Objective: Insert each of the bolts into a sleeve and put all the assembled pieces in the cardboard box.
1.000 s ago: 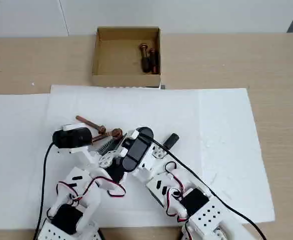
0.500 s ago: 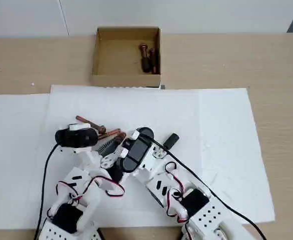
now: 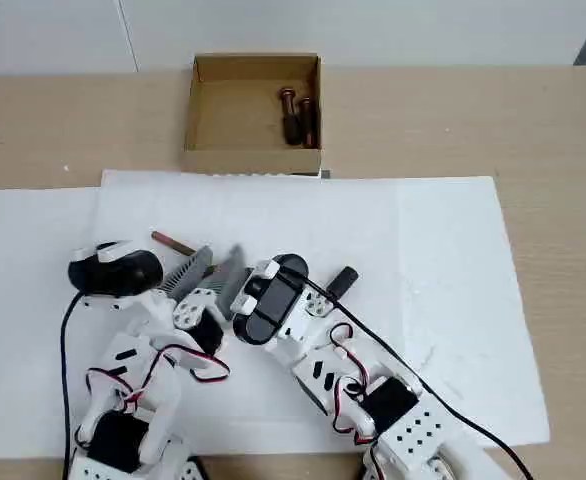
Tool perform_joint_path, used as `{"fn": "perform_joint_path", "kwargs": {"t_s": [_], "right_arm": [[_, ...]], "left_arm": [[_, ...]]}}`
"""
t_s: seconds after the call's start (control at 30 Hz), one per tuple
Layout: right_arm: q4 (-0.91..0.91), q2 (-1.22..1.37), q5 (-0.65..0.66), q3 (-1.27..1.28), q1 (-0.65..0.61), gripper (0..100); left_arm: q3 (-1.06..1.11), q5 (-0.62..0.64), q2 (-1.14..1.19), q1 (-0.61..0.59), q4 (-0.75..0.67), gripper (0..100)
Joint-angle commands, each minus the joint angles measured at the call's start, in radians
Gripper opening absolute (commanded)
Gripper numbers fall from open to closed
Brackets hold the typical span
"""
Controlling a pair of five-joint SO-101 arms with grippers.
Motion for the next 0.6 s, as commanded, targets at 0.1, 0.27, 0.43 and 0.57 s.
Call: {"fn": "perform_joint_path", "kwargs": {"t_s": [0.1, 0.27, 0.43, 0.57], "right_arm": [[-0.035, -0.013, -0.002, -0.031, 0.104, 0.2], [-0.028, -0.013, -0.026, -0.031, 0.231, 0.2], [0.081, 0.002, -0.164, -0.120, 0.357, 0.2], [0.312, 0.067, -0.307, -0.325, 0.361, 0.2]], "left_arm": [[-0.035, -0.130, -0.008, -0.094, 0.044, 1], [0.005, -0.265, -0.008, -0.184, 0.133, 1], [0.039, -0.460, -0.008, -0.290, 0.150, 1], [0.084, -0.512, -0.008, -0.315, 0.150, 1]]}}
